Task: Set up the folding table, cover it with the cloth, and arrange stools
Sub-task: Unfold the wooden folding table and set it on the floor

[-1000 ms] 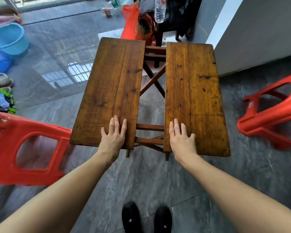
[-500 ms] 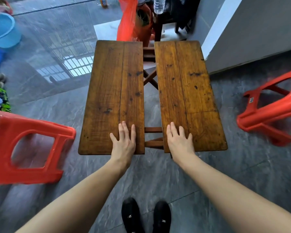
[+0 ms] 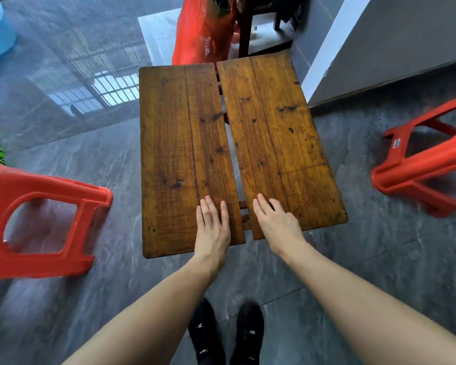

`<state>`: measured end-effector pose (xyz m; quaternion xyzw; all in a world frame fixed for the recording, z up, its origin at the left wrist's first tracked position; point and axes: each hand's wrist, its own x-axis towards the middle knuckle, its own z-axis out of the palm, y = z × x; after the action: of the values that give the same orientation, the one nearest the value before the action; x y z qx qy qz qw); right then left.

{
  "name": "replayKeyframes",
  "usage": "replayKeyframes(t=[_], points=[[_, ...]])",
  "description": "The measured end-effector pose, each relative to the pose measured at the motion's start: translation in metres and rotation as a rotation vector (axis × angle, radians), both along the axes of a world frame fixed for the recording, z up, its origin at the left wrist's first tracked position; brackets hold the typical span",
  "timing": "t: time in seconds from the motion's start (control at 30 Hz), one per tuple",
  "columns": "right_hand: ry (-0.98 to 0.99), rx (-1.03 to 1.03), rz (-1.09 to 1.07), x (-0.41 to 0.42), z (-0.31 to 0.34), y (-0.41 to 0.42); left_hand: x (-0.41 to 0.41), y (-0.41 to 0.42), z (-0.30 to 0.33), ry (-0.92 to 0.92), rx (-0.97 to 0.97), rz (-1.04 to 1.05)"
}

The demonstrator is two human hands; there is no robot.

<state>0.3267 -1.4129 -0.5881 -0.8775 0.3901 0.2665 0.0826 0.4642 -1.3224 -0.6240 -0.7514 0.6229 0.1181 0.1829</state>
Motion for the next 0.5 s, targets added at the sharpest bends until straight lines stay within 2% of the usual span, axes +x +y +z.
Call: replayKeyframes(t=[0.3,0.5], points=[[-0.048,0.024,0.034,-0.003,-0.019,-0.005,-0.038,0.003,-0.029,0.062,0.054,0.056],[0.063,0.034,0.0,-0.032,-0.03,-0.007,-0.029,0.003,-0.026,0.091,0.039,0.04]])
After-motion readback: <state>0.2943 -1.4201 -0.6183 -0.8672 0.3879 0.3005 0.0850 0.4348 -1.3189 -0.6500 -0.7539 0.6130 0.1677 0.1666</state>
